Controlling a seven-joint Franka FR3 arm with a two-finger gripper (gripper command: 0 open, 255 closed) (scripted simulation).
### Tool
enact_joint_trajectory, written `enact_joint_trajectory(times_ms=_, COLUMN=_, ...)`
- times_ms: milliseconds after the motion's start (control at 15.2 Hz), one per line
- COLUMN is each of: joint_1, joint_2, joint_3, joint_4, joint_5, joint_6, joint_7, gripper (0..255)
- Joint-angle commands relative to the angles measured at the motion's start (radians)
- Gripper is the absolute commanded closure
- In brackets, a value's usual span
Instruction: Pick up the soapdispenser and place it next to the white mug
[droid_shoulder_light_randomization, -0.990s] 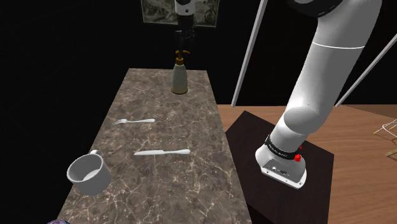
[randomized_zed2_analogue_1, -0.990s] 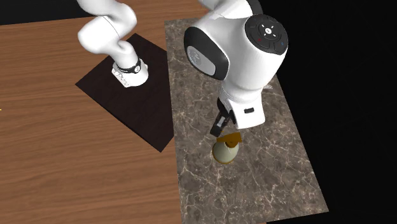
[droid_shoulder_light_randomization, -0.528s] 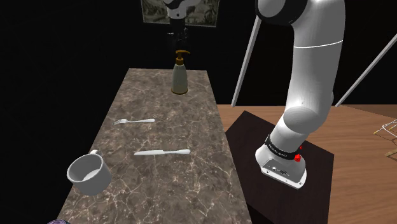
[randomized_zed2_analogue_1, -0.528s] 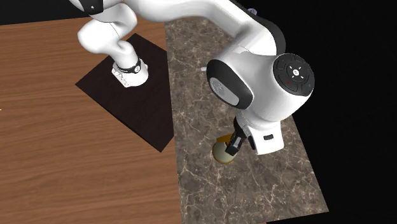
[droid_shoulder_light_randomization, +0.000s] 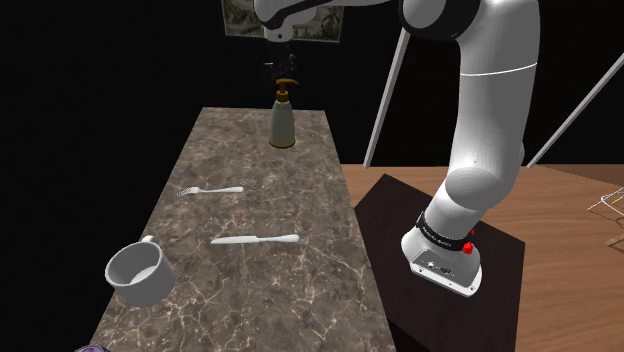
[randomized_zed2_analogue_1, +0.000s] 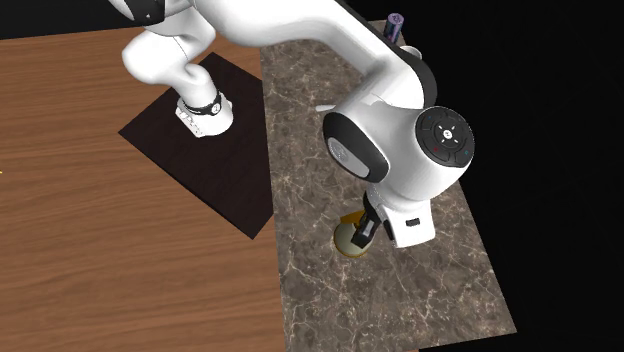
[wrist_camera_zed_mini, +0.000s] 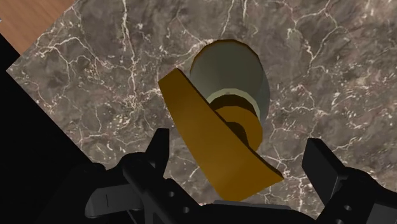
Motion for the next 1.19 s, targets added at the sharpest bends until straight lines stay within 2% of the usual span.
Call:
enact_joint_trajectory(times_ms=0, joint_1=-0.001, joint_2=0.001, joint_3=0.0, joint_4=-0.002, joint_5=0.0, joint_6=0.003, joint_7=-0.001, gripper=0)
enact_joint_trajectory(times_ms=264, joint_1=-0.001, joint_2=0.001, joint_3=0.0, joint_4=-0.002, joint_5=0.0, joint_6=0.003, joint_7=-0.001, gripper=0)
enact_joint_trajectory(times_ms=330, joint_1=-0.001, joint_2=0.001, joint_3=0.0, joint_4=-0.002, joint_5=0.0, joint_6=0.003, joint_7=-0.001, gripper=255)
enact_joint_trajectory(times_ms=924, joint_1=-0.001, joint_2=0.001, joint_3=0.0, joint_4=-0.002, joint_5=0.0, joint_6=0.003, joint_7=-0.001, gripper=255)
enact_joint_trajectory(times_ms=1122, joint_1=-0.001, joint_2=-0.007, joint_3=0.0, joint_4=0.027, joint_5=0.0, joint_6=-0.034, joint_7=-0.002, gripper=255)
